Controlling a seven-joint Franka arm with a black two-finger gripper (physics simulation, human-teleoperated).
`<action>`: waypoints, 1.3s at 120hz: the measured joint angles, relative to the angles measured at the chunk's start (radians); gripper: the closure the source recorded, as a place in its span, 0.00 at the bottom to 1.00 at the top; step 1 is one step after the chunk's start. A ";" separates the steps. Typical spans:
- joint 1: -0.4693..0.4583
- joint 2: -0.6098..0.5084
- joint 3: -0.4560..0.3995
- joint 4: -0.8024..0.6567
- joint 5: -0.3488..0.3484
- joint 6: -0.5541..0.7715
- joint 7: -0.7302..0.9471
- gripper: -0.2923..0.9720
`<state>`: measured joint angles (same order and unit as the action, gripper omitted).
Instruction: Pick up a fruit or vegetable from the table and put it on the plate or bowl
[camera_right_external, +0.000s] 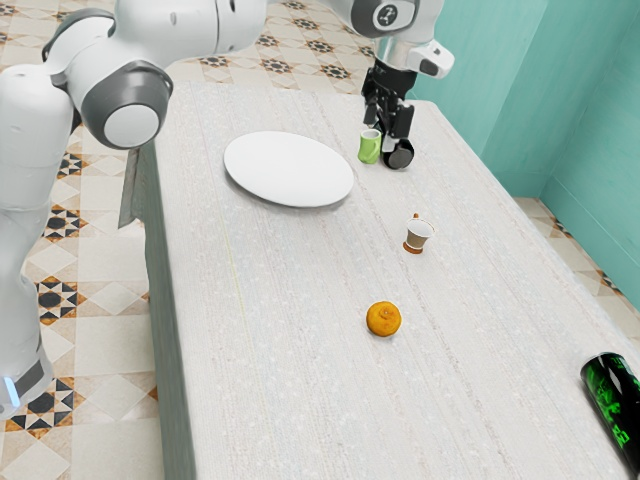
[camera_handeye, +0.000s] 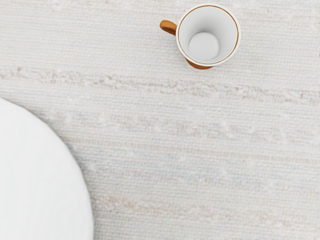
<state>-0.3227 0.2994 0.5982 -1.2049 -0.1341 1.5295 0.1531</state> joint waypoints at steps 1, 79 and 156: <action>0.000 0.000 0.000 0.000 0.000 0.000 0.001 0.23; -0.004 0.016 -0.368 -0.004 0.015 0.011 0.057 0.23; -0.041 -0.158 -0.528 -0.373 0.124 0.029 0.053 0.23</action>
<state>-0.3635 0.1418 0.0705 -1.5783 -0.0097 1.5584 0.2063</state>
